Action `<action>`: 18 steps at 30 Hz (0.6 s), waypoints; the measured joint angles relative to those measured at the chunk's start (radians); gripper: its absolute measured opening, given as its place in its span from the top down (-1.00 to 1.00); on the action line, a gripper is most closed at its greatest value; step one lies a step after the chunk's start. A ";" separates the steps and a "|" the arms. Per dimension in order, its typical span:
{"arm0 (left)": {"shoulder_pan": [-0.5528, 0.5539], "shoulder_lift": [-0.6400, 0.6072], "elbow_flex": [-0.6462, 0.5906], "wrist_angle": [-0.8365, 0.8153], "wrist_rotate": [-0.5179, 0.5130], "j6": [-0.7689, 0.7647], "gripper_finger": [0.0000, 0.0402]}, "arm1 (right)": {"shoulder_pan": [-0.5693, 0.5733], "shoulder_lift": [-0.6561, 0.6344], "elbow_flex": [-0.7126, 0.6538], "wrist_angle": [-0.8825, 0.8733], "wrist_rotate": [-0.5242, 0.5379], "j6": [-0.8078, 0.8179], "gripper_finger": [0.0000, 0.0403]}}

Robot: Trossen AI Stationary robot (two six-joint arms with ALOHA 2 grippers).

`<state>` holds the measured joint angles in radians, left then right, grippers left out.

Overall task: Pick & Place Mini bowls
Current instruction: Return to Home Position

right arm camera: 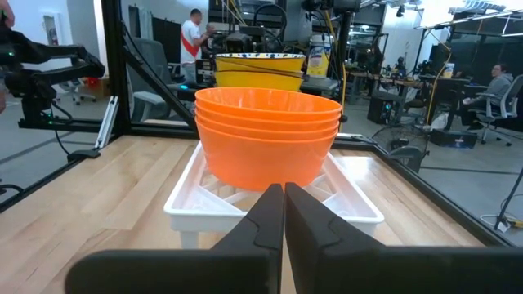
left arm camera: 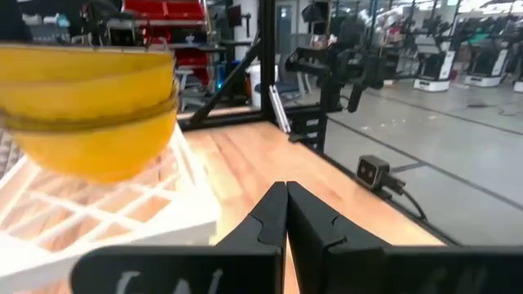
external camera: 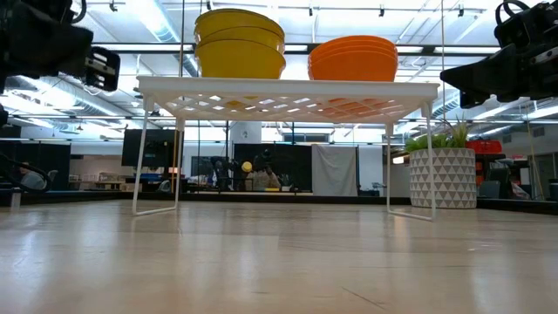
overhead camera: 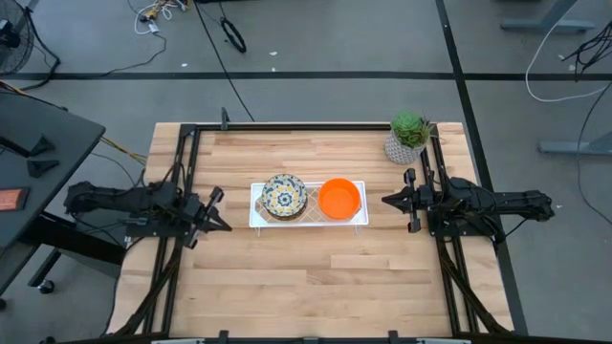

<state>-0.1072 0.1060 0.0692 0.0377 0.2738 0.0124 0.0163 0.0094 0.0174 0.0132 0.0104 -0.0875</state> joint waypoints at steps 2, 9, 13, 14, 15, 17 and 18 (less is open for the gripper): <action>0.008 -0.022 0.000 -0.043 0.000 0.000 0.93 | 0.000 0.000 0.000 0.000 0.000 0.000 0.92; 0.028 -0.098 0.002 -0.168 -0.002 0.008 0.93 | 0.000 0.000 0.000 0.000 0.000 0.000 0.92; 0.033 -0.104 0.004 -0.180 -0.003 0.007 0.93 | 0.000 0.000 0.000 0.000 0.000 0.000 0.92; 0.033 -0.103 0.004 -0.180 -0.003 0.007 0.93 | 0.000 0.000 0.000 0.000 0.000 0.000 0.92; 0.033 -0.101 0.004 -0.182 -0.004 0.007 0.93 | 0.000 0.000 0.000 0.000 0.000 0.000 0.92; 0.033 -0.101 0.004 -0.183 -0.011 0.000 0.93 | 0.000 0.000 0.000 0.000 0.000 0.000 0.92; 0.032 -0.101 0.004 -0.185 -0.019 -0.001 0.93 | 0.000 0.000 0.000 0.000 0.000 0.000 0.92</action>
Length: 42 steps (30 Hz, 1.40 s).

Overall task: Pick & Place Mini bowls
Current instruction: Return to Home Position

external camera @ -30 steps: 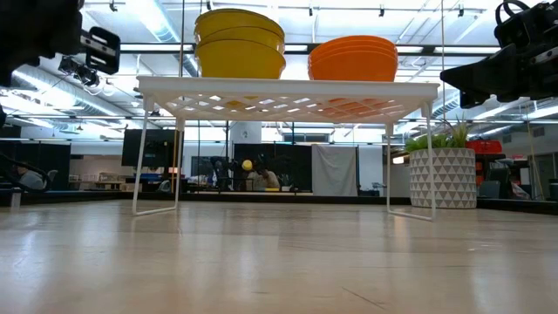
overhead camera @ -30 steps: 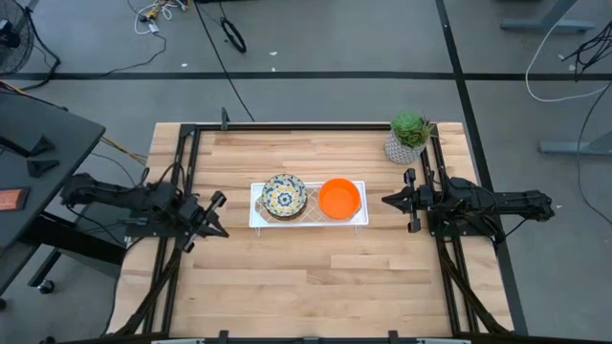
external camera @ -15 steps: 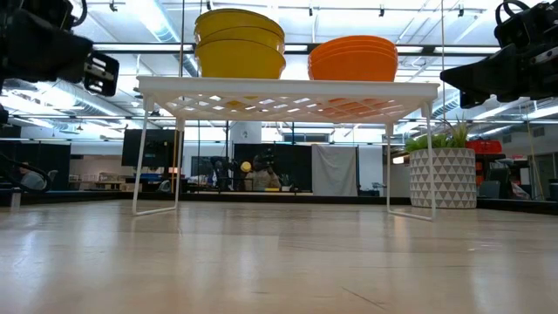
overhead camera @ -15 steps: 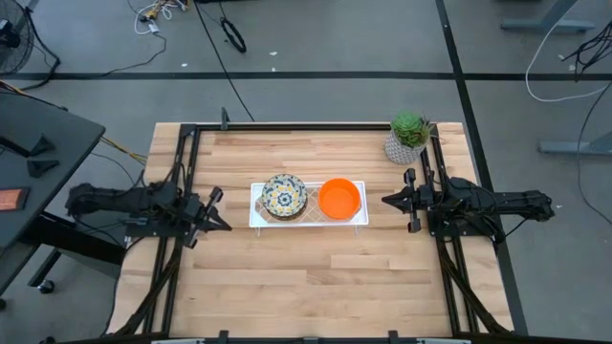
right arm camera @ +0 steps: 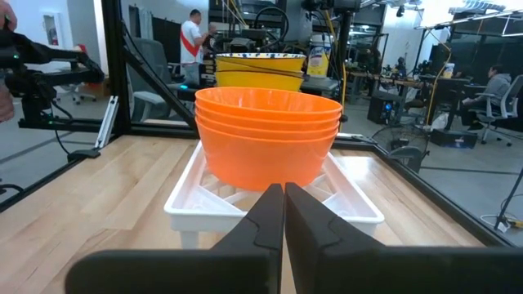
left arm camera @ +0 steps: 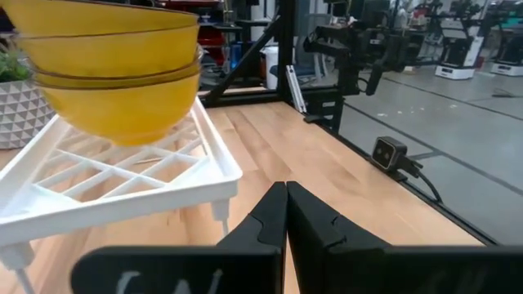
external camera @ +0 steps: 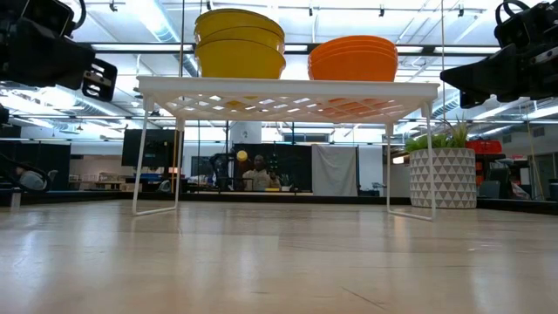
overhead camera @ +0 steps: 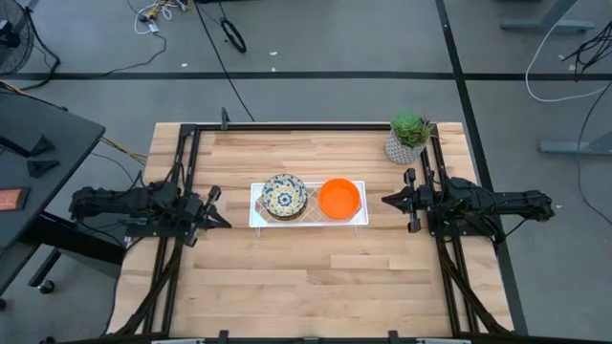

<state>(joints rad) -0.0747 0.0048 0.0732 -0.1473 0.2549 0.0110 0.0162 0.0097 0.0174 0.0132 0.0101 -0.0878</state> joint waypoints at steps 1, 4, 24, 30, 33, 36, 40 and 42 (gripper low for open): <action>0.000 0.000 0.000 0.000 -0.005 -0.005 0.93 | 0.000 0.000 0.000 0.000 0.000 0.000 0.92; 0.000 0.000 -0.001 0.009 -0.006 -0.004 0.93 | 0.000 0.000 0.000 0.000 0.000 0.000 0.92; 0.000 0.001 -0.006 0.052 -0.007 -0.004 0.93 | 0.000 0.000 0.000 0.000 0.000 0.000 0.92; 0.000 0.001 -0.006 0.053 -0.007 -0.005 0.93 | 0.000 0.000 0.000 0.000 0.000 0.000 0.92; 0.000 0.001 -0.005 0.053 -0.007 -0.005 0.93 | 0.000 0.000 0.000 0.000 0.000 0.000 0.92; 0.000 0.001 -0.004 0.054 -0.007 -0.005 0.93 | 0.000 0.000 0.000 0.000 0.000 0.000 0.92; 0.000 0.001 -0.004 0.054 -0.007 -0.005 0.93 | 0.000 0.000 0.000 0.000 0.000 0.000 0.92; 0.000 0.001 -0.004 0.054 -0.007 -0.005 0.93 | 0.000 0.000 0.000 0.000 0.000 0.000 0.92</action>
